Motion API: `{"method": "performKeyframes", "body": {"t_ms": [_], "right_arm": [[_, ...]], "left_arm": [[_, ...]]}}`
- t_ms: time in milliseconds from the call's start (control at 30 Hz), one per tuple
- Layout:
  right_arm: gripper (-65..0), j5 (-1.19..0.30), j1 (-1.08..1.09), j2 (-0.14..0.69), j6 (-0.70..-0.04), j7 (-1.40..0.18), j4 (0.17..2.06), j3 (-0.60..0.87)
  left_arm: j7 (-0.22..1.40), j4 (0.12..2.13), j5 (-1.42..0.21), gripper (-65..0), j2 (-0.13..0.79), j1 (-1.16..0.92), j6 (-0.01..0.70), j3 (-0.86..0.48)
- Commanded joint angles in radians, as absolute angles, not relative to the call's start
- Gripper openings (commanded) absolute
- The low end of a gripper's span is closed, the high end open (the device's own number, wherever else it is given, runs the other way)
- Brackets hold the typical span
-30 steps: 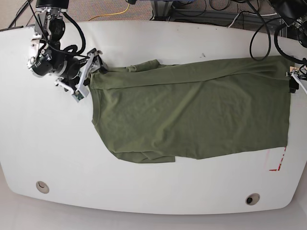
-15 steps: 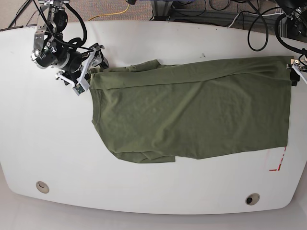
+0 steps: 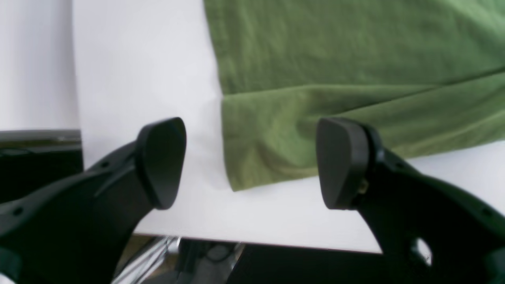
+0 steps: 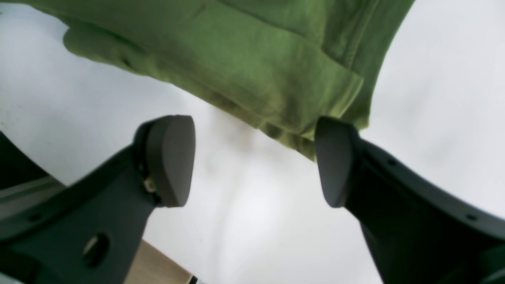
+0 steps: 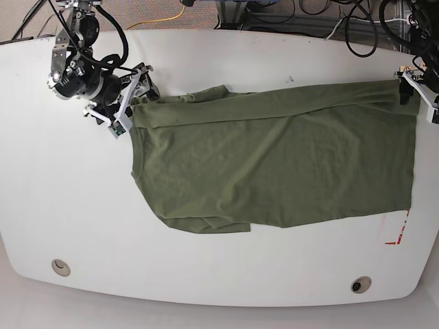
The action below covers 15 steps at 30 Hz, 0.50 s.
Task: Layout the t-shirt on the table in an organized manner, then fold the t-shirt properly
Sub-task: 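Release the shirt corner with the right gripper and reposition it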
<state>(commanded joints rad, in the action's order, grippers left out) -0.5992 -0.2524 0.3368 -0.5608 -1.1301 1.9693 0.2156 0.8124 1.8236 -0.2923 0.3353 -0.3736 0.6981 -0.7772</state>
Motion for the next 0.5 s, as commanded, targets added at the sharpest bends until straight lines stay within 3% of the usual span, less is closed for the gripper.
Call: {"method": "performKeyframes", "body": {"t_ms": [400,500], "right_arm": [[-19.8,-0.470,-0.225,0.325,-0.565,-1.082,1.929,0.214],[-19.8,-0.461,-0.223,0.321,-0.593,-1.082,1.929,0.214]], "left_arm": [[0.800,1.733,-0.108,-17.4,0.334,-0.344,0.698,-0.776],[0.800,1.702,-0.094,-17.4,0.334,-0.340,0.698,-0.776]]}}
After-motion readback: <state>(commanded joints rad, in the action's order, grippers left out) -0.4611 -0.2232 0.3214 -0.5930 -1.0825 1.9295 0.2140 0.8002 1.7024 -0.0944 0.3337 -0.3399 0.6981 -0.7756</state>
